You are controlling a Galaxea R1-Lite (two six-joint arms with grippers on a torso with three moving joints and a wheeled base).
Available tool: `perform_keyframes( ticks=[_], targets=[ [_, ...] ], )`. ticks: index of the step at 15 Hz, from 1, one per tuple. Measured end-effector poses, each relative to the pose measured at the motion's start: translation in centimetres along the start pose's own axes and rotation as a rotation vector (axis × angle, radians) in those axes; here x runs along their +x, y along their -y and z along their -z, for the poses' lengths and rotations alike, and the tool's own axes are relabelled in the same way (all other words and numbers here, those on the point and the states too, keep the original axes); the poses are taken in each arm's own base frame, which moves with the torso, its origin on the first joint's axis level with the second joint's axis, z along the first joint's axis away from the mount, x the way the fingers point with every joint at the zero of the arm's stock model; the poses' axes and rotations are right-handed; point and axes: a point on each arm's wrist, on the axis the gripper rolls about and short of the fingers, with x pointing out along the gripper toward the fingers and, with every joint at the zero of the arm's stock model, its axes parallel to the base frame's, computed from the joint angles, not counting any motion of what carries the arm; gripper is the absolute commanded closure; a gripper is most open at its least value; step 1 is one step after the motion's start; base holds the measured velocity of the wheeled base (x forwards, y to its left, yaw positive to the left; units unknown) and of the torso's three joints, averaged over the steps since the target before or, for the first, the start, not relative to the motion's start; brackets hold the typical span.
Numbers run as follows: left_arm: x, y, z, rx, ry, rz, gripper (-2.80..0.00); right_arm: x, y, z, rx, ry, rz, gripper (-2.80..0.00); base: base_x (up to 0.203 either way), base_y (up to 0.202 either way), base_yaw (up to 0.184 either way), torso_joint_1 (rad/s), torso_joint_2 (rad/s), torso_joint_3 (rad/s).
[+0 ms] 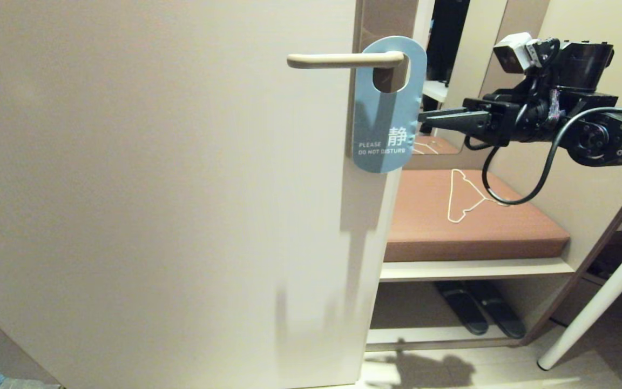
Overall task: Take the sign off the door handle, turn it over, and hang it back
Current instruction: Take down the sign
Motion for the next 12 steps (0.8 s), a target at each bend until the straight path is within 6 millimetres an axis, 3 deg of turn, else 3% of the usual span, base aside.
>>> perform_keyframes(
  ticks=[12],
  targets=[
    [0.0, 0.0, 0.0, 0.0, 0.0, 0.0, 0.0, -0.05, -0.51, -0.03, 0.006, -0.004, -0.027, -2.8, 0.0, 0.0, 0.0, 0.0, 0.0, 0.0]
  ],
)
